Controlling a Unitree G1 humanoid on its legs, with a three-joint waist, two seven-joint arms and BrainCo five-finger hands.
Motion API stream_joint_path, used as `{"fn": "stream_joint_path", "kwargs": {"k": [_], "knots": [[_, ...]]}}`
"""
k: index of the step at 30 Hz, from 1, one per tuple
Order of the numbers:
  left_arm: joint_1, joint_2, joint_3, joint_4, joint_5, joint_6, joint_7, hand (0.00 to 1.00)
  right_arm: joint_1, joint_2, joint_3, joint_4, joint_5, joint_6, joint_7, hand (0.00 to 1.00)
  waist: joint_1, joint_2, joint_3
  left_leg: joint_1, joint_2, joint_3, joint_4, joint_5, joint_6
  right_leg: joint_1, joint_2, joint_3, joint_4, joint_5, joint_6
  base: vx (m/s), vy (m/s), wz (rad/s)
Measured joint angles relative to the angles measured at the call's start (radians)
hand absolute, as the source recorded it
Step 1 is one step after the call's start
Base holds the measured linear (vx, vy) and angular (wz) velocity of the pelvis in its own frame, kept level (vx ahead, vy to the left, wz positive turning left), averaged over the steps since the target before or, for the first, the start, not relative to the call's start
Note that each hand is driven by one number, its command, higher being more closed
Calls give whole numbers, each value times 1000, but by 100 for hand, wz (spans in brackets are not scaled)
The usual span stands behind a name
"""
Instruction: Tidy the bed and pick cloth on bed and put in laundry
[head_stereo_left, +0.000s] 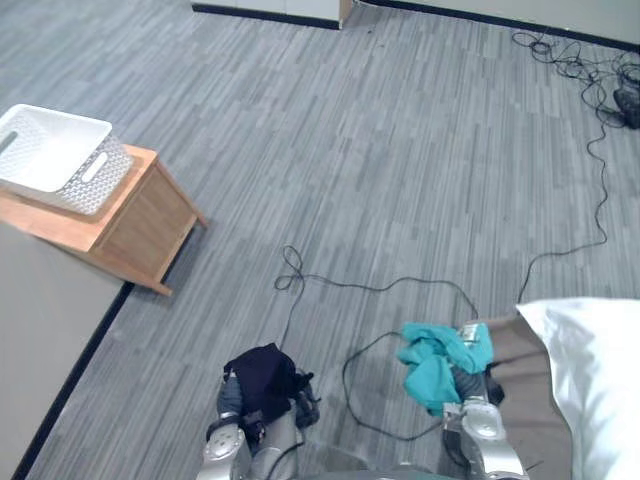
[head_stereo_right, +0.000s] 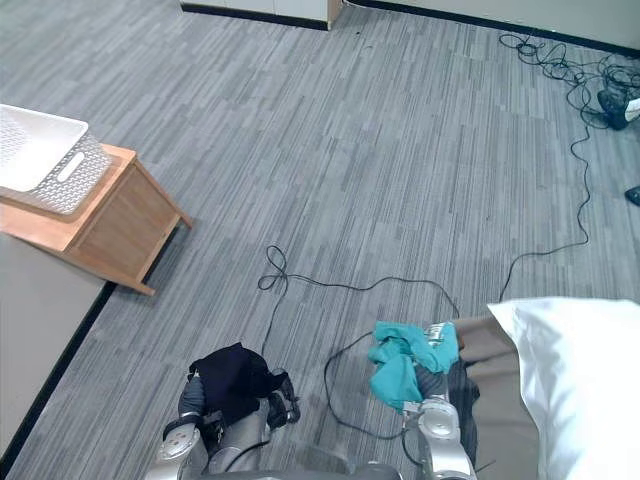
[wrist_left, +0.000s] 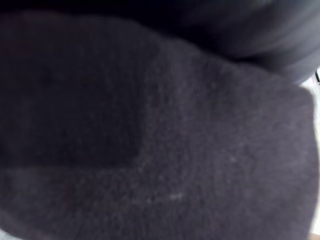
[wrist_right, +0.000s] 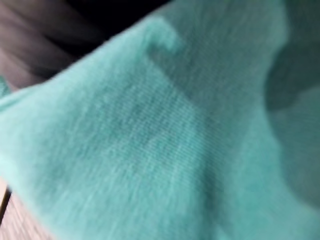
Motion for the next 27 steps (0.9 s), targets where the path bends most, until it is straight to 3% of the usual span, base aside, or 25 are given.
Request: {"fn": "stream_joint_path", "kwargs": {"k": [1,2,3,4,6,7,8,10,11,12,13,14,15,16,17,18,19,20,23,24,25,26,27], "knots": [[-5,14,-15,1,-1,2,0,100,-6,5,4,20,0,0,5,100,-6,-1,26,88,-6,-15,-10,-34,-12,-83,-2,20,272,4,-3,682,236,42],[-2,34,-32,5,-1,5,2,100,-2,7,7,28,0,0,5,100,-16,13,38,185,-11,-43,-58,-52,-22,-137,4,-23,402,-23,-44,693,206,43],[0,38,-36,5,-1,5,3,100,0,8,7,27,-1,0,5,100,-23,25,43,223,-14,-58,-90,-54,-25,-159,7,-54,418,-42,-75,594,128,67],[0,45,-41,4,-1,3,8,100,4,8,8,18,-1,-1,5,100,-43,30,45,312,-19,-84,-171,-50,-31,-221,18,-125,379,-76,-119,591,62,79],[-13,53,-46,7,-2,2,20,100,5,10,6,9,0,-2,3,100,-57,29,47,377,-31,-124,-234,-54,-47,-310,30,-156,220,-87,-133,593,-38,86],[-34,57,-63,11,-1,2,23,100,7,7,3,1,0,-1,2,100,-68,31,47,409,-33,-163,-263,-59,-65,-353,55,-160,-23,-69,-134,610,-182,105],[-52,62,-84,15,-1,2,23,100,12,7,0,-15,0,-1,1,100,-78,33,49,436,-29,-196,-287,-68,-86,-358,75,-152,-309,-4,-133,625,-223,109],[-72,58,-87,44,0,-2,24,100,14,8,-3,-26,0,1,-1,100,-76,28,48,491,-28,-226,-311,-95,-129,-386,76,-91,-524,68,-84,548,-253,83],[-72,59,-91,69,2,0,27,100,18,10,0,-32,0,2,-1,100,-77,22,45,555,-17,-240,-331,-120,-169,-398,77,-37,-563,85,-59,717,-366,77],[-48,61,-94,69,5,-1,28,100,31,12,7,-45,0,5,-1,100,-76,23,42,619,-2,-243,-350,-135,-193,-390,80,-27,-551,73,-66,906,-447,77],[-25,55,-97,83,21,2,32,100,43,-2,10,-52,-7,7,1,100,-77,65,39,670,53,-252,-298,-149,-214,-398,116,-22,-423,178,-121,768,-378,44],[-24,46,-95,83,22,5,36,100,35,-7,10,-51,-13,11,2,100,-74,83,35,638,89,-251,-216,-148,-212,-402,128,-34,-386,185,-126,911,-571,46],[0,20,-77,79,22,6,41,100,10,-16,19,-55,-19,12,5,100,-67,131,31,477,209,-263,145,-63,-103,-356,177,-84,-367,188,-132,724,-534,33],[6,10,-73,77,20,5,41,100,10,-27,31,-59,-19,12,5,100,-68,149,33,411,266,-263,279,9,-53,-322,200,-100,-382,182,-141,864,-618,43],[19,-13,-68,76,16,5,40,100,1,-51,60,-61,-19,14,6,100,-45,185,45,275,356,-300,568,82,-41,-229,258,-136,-417,152,-180,711,-410,20],[17,-22,-65,73,5,-1,41,100,-19,-68,70,-61,-18,18,4,100,-17,187,63,190,361,-301,734,51,-27,-143,279,-140,-443,122,-218,696,-358,12],[15,-21,-59,60,-2,-10,41,100,-30,-71,70,-61,-17,18,4,100,-8,175,70,156,344,-290,773,35,-17,-105,279,-143,-458,108,-228,751,-362,10],[10,-21,-32,16,-11,-23,39,100,-68,-81,73,-61,-15,17,4,100,17,142,81,69,283,-231,759,0,-25,-21,273,-149,-503,76,-240,603,-271,11],[13,-24,-17,3,-12,-34,38,100,-135,-100,76,-61,-15,4,6,100,42,140,78,-40,174,-128,516,-50,-67,75,272,-169,-568,31,-230,594,-175,10],[16,-27,-10,4,-12,-32,37,100,-151,-108,76,-61,-15,-2,6,100,45,139,77,-64,133,-42,318,-46,-72,119,271,-199,-597,18,-208,656,-84,53],[17,-29,2,5,-11,-29,31,100,-154,-118,75,-59,-16,-3,6,100,56,135,77,-66,102,107,106,-29,-85,182,272,-235,-638,-4,-179,672,-77,63],[18,-30,7,5,-11,-28,26,100,-154,-123,75,-57,-16,-3,6,100,60,133,76,-63,91,172,31,-21,-94,208,272,-249,-653,-14,-165,558,-50,69],[21,-31,15,4,-10,-25,20,100,-154,-133,76,-52,-18,-3,6,100,63,130,70,-50,69,297,-78,-12,-81,253,278,-279,-680,-33,-135,734,-35,71]]}}
